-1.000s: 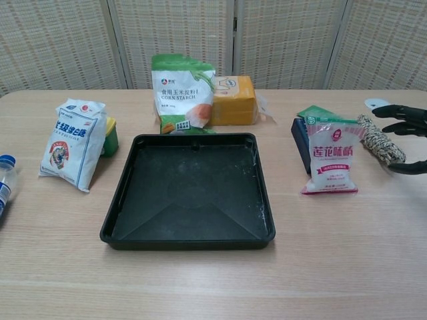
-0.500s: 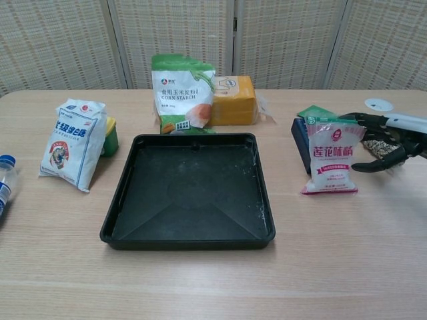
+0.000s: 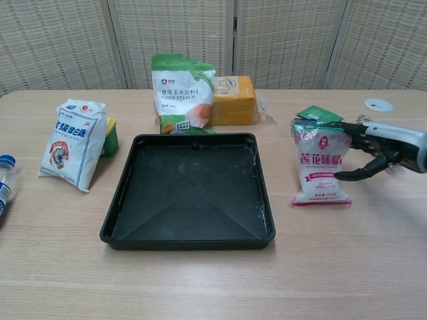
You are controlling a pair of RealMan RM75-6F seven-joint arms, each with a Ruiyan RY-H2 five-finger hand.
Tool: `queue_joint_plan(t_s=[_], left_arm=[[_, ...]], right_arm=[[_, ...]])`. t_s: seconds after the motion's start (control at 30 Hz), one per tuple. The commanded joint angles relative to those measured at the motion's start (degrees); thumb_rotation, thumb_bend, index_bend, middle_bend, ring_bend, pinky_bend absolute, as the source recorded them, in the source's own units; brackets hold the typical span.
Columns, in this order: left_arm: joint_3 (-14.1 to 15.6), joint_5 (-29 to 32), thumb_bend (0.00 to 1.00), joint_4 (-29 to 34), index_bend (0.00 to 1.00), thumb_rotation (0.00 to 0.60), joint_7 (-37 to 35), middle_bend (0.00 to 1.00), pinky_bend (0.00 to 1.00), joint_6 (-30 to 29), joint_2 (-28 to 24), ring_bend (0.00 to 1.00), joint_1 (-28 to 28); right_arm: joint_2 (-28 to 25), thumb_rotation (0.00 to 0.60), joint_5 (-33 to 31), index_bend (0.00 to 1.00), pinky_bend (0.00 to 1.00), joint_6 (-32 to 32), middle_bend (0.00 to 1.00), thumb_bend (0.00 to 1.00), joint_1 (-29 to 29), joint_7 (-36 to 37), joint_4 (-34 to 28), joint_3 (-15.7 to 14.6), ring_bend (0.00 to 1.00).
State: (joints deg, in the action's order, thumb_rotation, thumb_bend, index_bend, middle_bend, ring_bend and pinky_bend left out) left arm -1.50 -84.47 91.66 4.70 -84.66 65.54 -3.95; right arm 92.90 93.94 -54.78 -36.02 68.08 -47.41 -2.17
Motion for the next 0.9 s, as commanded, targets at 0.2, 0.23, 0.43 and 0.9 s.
queue_joint_plan(t_s=[0.2,0.23,0.43,0.9], left_arm=[[0.12,-0.23,0.32,-0.23,0.0,0.6,-0.32,0.04,0.0,-0.04,0.15,0.05,0.05],[0.13,-0.24,0.32,-0.28,0.0,0.6,-0.39,0.04,0.0,-0.07,0.17,0.05,0.08],[0.32,-0.35,0.32,-0.71,0.0,0.6,-1.09,0.04,0.0,-0.15,0.22,0.05,0.3],[0.59,-0.71,0.32,-2.86,0.0,0.6,-3.56,0.04,0.0,-0.97,0.69,0.05,1.09]], right_arm=[[-0.03,0.6,0.47,0.25,0.17,-5.22,0.28,0.27,1.92,-1.41,-2.11,-1.03,0.31],[-0.08,0.6,0.3,0.26,0.19,-5.61,0.29,0.27,2.14,-1.97,-2.62,-0.97,0.32],[-0.01,0.6,-2.1,0.39,0.42,-7.05,0.38,0.28,3.51,-7.85,-6.77,0.48,0.44],[0.63,0.6,-10.64,0.57,0.62,-6.44,0.51,0.56,5.66,-21.77,-15.68,5.86,0.59]])
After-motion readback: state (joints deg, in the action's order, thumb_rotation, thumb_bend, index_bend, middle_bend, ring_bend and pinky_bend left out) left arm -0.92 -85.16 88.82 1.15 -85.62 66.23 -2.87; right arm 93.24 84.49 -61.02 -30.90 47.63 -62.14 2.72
